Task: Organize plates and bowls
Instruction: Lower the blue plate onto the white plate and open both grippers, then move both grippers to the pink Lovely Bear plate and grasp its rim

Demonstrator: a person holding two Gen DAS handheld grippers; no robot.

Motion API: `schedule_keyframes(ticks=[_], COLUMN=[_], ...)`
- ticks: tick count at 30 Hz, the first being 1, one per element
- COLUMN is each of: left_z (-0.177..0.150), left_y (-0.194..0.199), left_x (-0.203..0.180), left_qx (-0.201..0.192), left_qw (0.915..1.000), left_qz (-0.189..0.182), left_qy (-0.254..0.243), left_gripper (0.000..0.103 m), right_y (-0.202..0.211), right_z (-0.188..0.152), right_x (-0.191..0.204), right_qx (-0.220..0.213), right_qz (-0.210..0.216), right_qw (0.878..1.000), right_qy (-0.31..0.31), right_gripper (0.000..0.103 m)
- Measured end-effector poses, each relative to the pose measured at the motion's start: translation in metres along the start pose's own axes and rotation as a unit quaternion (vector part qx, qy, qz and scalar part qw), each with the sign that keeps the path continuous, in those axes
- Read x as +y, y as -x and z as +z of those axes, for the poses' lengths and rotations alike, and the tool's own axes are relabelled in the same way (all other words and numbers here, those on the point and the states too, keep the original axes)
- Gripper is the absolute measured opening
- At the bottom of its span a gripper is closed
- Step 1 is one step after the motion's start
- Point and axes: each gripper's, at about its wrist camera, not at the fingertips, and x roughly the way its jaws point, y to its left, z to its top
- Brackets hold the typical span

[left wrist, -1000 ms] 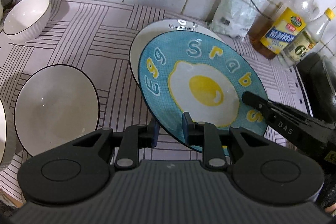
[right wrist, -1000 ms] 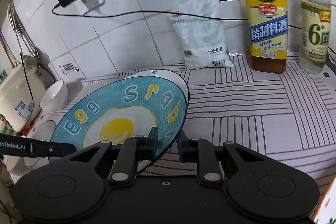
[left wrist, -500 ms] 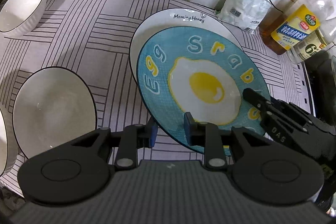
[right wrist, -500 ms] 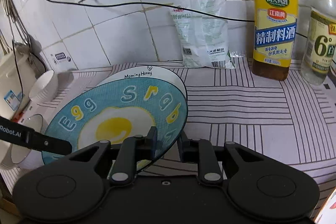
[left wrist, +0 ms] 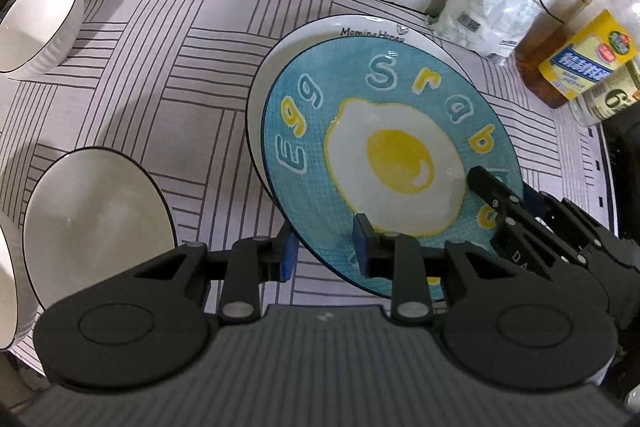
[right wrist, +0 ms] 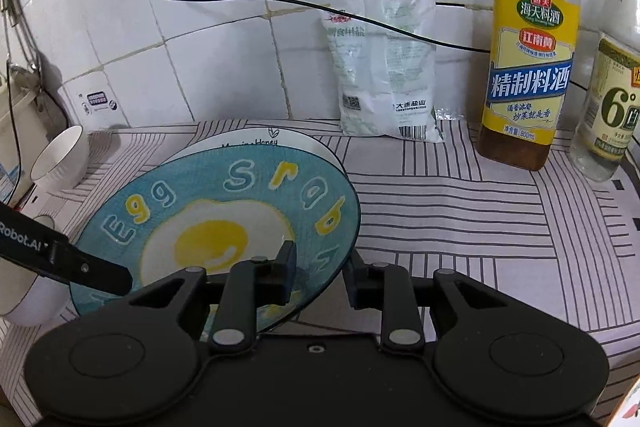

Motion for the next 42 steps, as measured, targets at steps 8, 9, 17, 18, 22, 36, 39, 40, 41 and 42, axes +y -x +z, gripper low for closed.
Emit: schedule_keyframes(ticks=[8,9,17,18,22,36,39,40,41,42], left_z=[0.008,0.008,-0.003,-0.006,-0.017,-0.058,-0.068,-0.071,-0.074,-0.078], left_y=[-0.005,-0.004,0.012,0.015,0.028,0.084,0.093,0.096,0.097,0.099], left_x=[0.001,0.001,-0.004,-0.006,-0.011,-0.049,-0.063,-0.067,-0.071,-0.075], left_qx=[0.003,0.001,-0.023,-0.024,-0.027,-0.052,-0.055,-0.056,-0.056,-0.057], left_qw=[0.9995,0.9995,0.9979,0.9975,0.9963,0.9868,0.9831,0.9815,0.9802,0.9788], left_qz=[0.026,0.026,0.038,0.037,0.03,-0.006,-0.016,-0.021,-0.025,-0.029], left_qy=[-0.015,-0.018,-0.048,-0.055,-0.076,-0.153,-0.174,-0.182,-0.188,-0.195], left_gripper=[0.026,0.026,0.029,0.03,0.04,0.054,0.057,0.058,0.06,0.061], right_y=[-0.015,-0.017,-0.005,0.0,0.033,0.154,0.177,0.182,0.189,0.195], right_z=[0.006,0.005,0.007,0.007,0.01,-0.01,-0.021,-0.025,-0.029,-0.034], right_x=[0.006,0.009,0.005,0.005,0.006,0.011,0.006,0.004,0.003,0.001], right_qx=[0.01,0.012,0.001,-0.002,-0.018,-0.06,-0.062,-0.063,-0.063,-0.063], right_qz=[-0.015,-0.021,-0.015,-0.016,-0.015,-0.073,-0.09,-0.096,-0.103,-0.11], right_qw=[1.0,0.999,1.0,1.0,1.0,0.996,0.994,0.993,0.993,0.992], right_qy=[0.019,0.031,-0.006,-0.009,-0.012,0.006,0.0,-0.003,-0.005,-0.008], right_gripper=[0.034,0.034,0.034,0.034,0.034,0.06,0.064,0.066,0.066,0.067])
